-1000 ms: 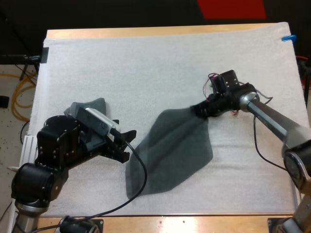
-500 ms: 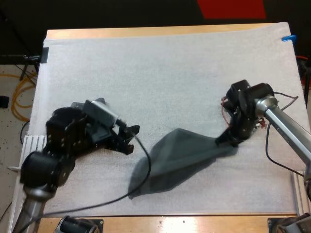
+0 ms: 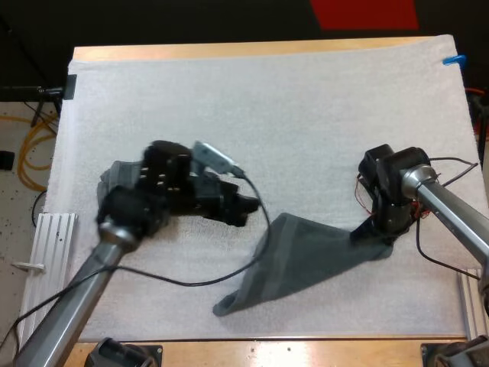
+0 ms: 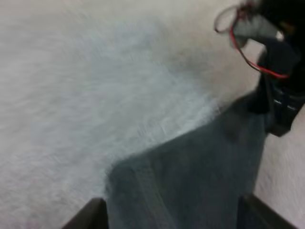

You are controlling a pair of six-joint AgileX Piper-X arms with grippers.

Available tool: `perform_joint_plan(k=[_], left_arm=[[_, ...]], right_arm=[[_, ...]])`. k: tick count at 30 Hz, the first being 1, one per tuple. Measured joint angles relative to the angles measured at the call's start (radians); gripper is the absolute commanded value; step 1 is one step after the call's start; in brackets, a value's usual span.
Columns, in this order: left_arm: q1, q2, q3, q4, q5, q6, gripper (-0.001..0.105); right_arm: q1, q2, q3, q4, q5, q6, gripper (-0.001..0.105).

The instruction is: Pick towel from pile fold and stack

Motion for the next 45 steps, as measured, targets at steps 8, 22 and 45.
perform_joint_plan(k=[8,22,45], left_arm=[[-0.129,0.217,0.000,-0.080,-0.153,-0.034,0.056],[-0.167,0.483,0.000,-0.196,-0.165,-0.066,0.056],[-0.167,0.571,-0.042,-0.204,-0.117,-0.086,0.000]], right_arm=[[0.000,-0.068,0.000,-0.023,0.000,0.006,0.000],[0.000,-0.082,0.000,-0.029,0.000,0.007,0.000],[0.000,-0.082,0.000,-0.033,0.000,0.006,0.000]])
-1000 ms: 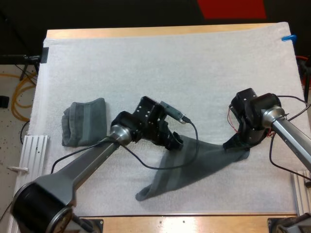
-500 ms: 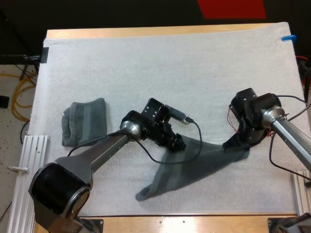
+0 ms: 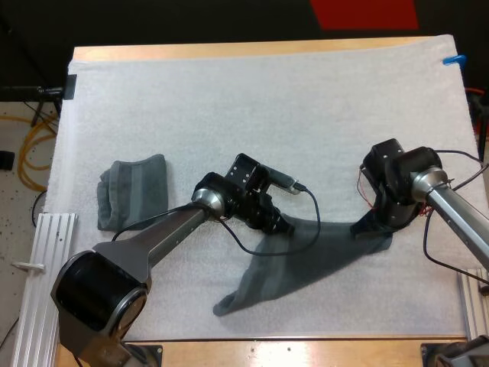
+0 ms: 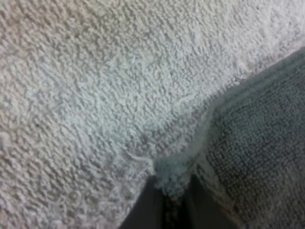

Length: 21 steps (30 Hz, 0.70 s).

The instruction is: Pick towel from pile fold and stack

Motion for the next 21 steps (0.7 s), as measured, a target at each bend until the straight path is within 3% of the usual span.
perform_joint_plan(k=[5,15,21], left_arm=[[0.000,-0.039,-0.038,0.049,-0.001,0.014,0.000],[0.039,-0.403,-0.163,0.079,-0.097,0.053,0.000],[0.075,-0.574,-0.171,0.101,-0.127,0.056,0.000]], right_arm=[[0.000,-0.032,0.001,-0.052,0.000,0.000,0.000],[0.000,-0.362,-0.048,-0.295,0.000,0.000,0.000],[0.000,-0.522,-0.096,-0.341,-0.003,0.000,0.000]])
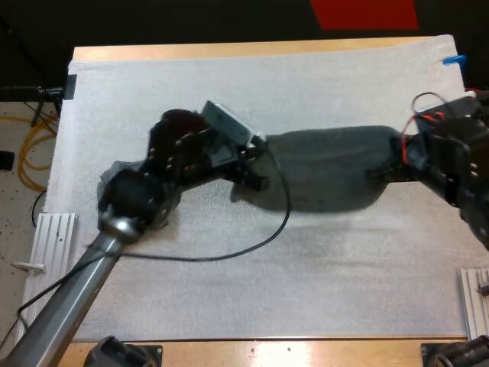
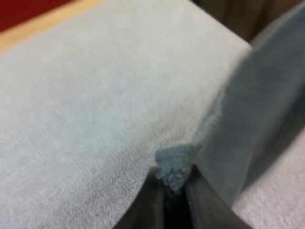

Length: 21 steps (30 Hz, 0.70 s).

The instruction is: Pick towel from pile fold and stack

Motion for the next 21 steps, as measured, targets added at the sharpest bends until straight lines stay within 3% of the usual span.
perform_joint_plan(k=[6,11,17,21], left_arm=[[-0.033,-0.112,0.000,0.080,-0.009,0.000,0.000],[-0.098,-0.193,0.000,0.188,-0.062,-0.005,0.000],[-0.205,-0.242,0.001,0.365,-0.199,-0.033,0.000],[-0.229,-0.246,0.048,0.379,-0.271,-0.034,0.000]], right_arm=[[0.010,-0.111,-0.002,0.059,-0.077,0.000,0.000],[0.074,-0.193,-0.002,0.181,-0.086,0.025,0.000],[0.181,-0.262,-0.002,0.368,-0.102,0.105,0.000],[0.223,-0.257,0.009,0.429,-0.105,0.160,0.000]])
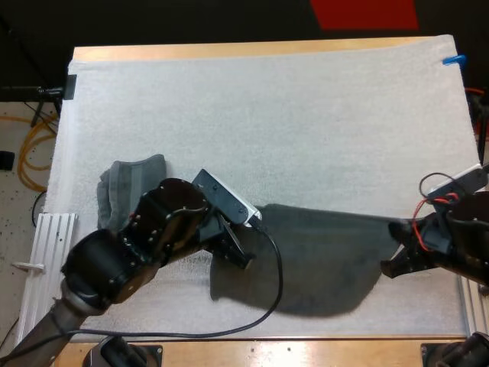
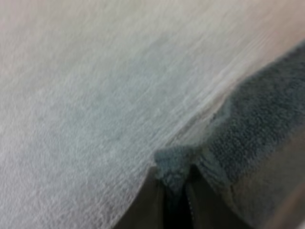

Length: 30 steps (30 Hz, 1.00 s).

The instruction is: Pick towel from pile fold and stack

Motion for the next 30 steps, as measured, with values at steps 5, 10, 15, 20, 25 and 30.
perform_joint_plan(k=[5,10,15,20,25,30], left_arm=[[0.071,0.029,0.156,-0.147,-0.064,0.000,0.000],[0.227,0.142,0.303,-0.381,-0.037,0.009,0.000],[0.343,0.311,0.337,-0.620,0.085,0.037,0.000],[0.393,0.452,0.337,-0.827,0.154,0.078,0.000],[0.408,0.544,0.337,-0.962,0.160,0.138,0.000],[0.412,0.601,0.337,-1.015,0.124,0.190,0.001]], right_arm=[[0.000,0.101,0.090,-0.166,0.106,0.008,0.000],[-0.022,0.356,0.166,-0.433,0.133,0.008,0.000],[-0.073,0.587,0.166,-0.719,0.157,0.008,0.000],[-0.122,0.719,0.166,-0.890,0.207,0.008,0.000],[-0.156,0.795,0.166,-0.980,0.209,0.008,0.000],[-0.159,0.850,0.166,-1.039,0.214,0.008,0.000]])
